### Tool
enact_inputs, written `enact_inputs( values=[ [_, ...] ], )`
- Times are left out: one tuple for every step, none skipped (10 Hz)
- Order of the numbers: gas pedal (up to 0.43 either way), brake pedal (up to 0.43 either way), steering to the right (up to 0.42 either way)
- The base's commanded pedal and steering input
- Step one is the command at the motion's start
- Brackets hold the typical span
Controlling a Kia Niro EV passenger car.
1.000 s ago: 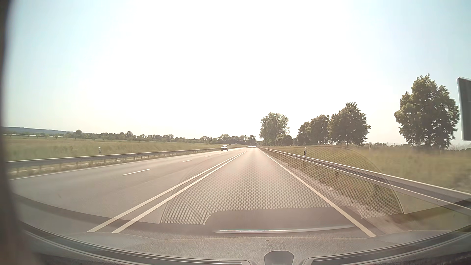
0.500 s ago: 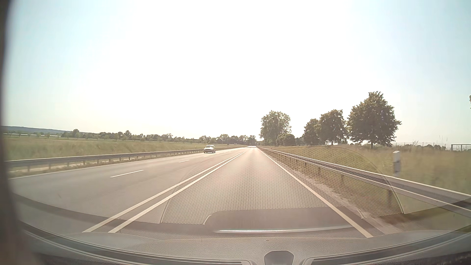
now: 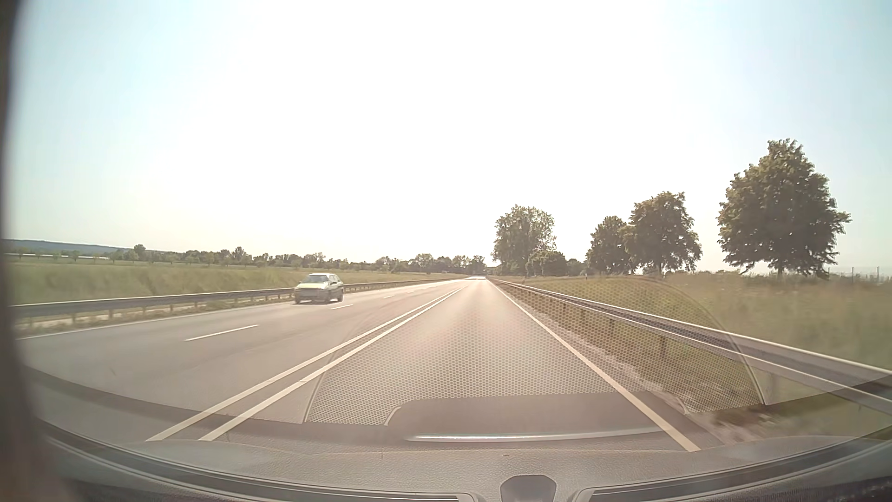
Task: Follow the waypoints while adhering to traffic rules and regulations
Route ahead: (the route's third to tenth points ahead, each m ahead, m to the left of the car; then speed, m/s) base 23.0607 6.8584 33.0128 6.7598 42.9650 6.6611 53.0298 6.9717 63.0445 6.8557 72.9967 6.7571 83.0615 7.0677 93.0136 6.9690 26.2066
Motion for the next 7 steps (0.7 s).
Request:
enact_inputs(
  values=[
    [0.461, 0.006, 0.002],
    [0.461, 0.006, 0.003],
    [0.461, 0.006, 0.002],
    [0.461, 0.006, 0.003],
    [0.461, 0.006, 0.002],
    [0.461, 0.006, 0.002],
    [0.461, 0.006, 0.002]
  ],
)
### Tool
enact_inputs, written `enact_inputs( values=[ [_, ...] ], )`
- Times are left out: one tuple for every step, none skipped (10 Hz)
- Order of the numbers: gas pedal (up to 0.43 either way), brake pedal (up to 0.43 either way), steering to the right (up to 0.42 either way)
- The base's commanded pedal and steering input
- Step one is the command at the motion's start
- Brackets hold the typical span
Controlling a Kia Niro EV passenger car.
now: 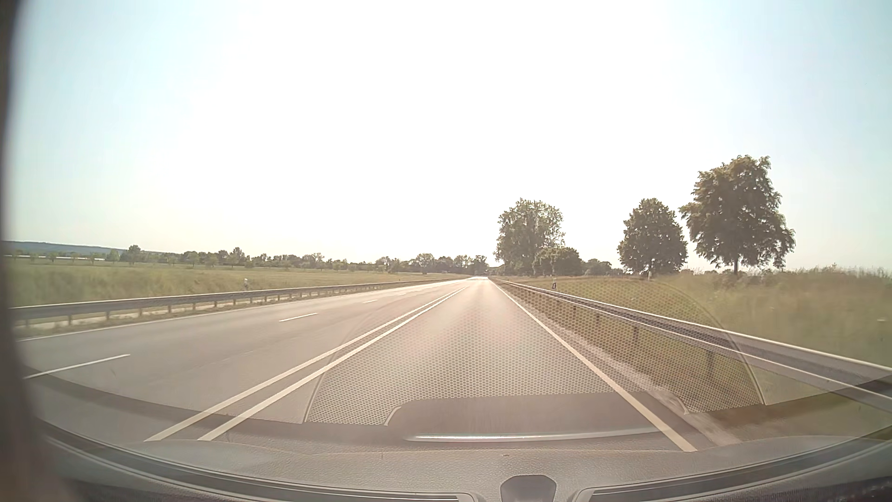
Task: Follow the waypoints while adhering to traffic rules and regulations
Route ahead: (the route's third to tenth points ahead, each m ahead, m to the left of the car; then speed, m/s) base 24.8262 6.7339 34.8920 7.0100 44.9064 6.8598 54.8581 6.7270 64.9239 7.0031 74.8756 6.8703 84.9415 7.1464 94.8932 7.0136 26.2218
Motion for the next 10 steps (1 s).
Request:
enact_inputs(
  values=[
    [0.461, 0.006, 0.003],
    [0.461, 0.006, 0.002],
    [0.461, 0.006, 0.002],
    [0.461, 0.006, 0.002],
    [0.461, 0.006, 0.002],
    [0.461, 0.006, 0.003],
    [0.461, 0.006, 0.003],
    [0.461, 0.006, 0.002],
    [0.461, 0.006, 0.003],
    [0.461, 0.006, 0.003]
  ],
)
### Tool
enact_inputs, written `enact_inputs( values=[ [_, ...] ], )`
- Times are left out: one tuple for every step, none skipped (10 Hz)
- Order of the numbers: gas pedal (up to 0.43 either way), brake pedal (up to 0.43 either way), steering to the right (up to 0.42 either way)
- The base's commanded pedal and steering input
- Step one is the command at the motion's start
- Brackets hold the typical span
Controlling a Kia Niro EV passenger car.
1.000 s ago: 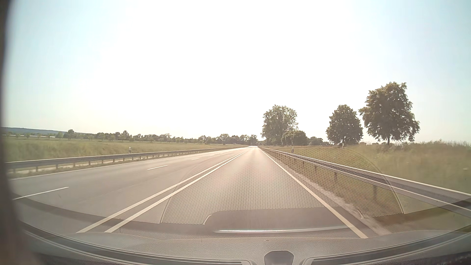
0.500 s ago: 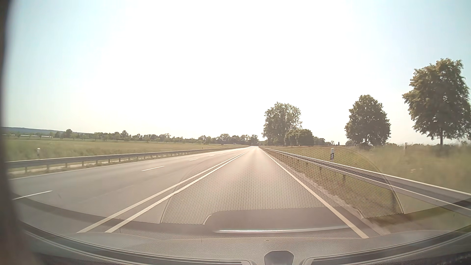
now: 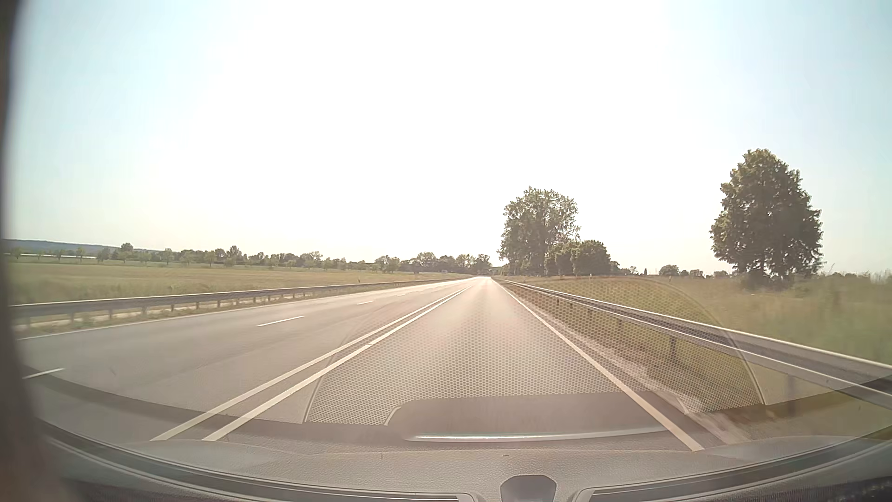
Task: Follow the waypoints while adhering to traffic rules and regulations
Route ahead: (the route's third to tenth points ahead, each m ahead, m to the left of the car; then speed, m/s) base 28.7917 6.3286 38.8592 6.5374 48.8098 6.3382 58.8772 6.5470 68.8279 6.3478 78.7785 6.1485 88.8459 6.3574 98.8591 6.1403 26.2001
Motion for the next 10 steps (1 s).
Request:
enact_inputs(
  values=[
    [0.461, 0.006, 0.003],
    [0.461, 0.006, 0.003],
    [0.461, 0.006, 0.003],
    [0.461, 0.006, 0.003],
    [0.461, 0.006, 0.003],
    [0.461, 0.006, 0.004],
    [0.461, 0.006, 0.004],
    [0.461, 0.006, 0.004],
    [0.461, 0.006, 0.004],
    [0.461, 0.006, 0.004]
  ],
)
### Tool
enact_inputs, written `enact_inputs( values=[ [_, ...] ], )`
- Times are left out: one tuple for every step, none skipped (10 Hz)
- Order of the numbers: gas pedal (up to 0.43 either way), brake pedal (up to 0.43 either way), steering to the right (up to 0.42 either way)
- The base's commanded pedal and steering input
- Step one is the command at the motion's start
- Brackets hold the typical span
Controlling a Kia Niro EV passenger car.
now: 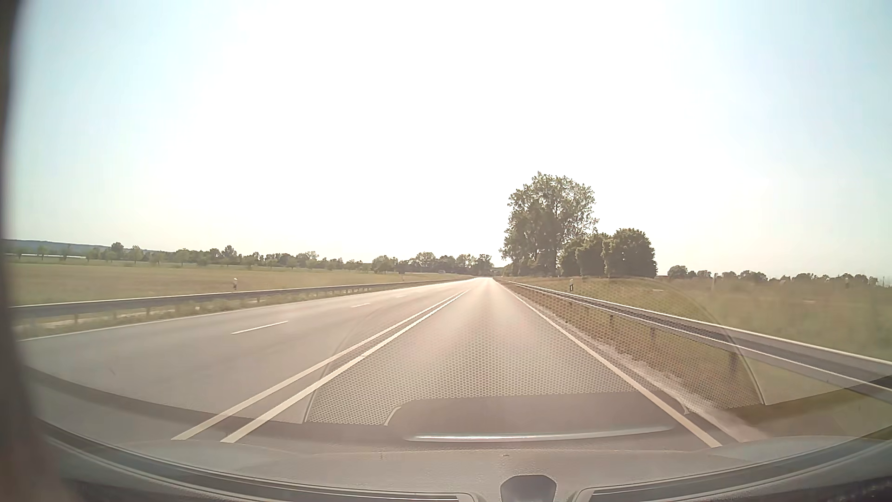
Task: Follow the waypoints while adhering to traffic rules and regulations
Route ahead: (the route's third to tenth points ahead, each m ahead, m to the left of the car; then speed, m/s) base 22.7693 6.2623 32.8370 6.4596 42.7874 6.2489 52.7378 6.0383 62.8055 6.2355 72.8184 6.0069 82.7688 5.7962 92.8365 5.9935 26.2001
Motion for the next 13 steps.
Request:
enact_inputs(
  values=[
    [0.461, 0.006, 0.006],
    [0.461, 0.006, 0.006],
    [0.461, 0.006, 0.006],
    [0.461, 0.006, 0.006],
    [0.461, 0.006, 0.006],
    [0.461, 0.006, 0.006],
    [0.461, 0.006, 0.005],
    [0.461, 0.006, 0.005],
    [0.461, 0.006, 0.005],
    [0.461, 0.006, 0.004],
    [0.461, 0.006, 0.004],
    [0.461, 0.006, 0.004],
    [0.461, 0.006, 0.004]
  ],
)
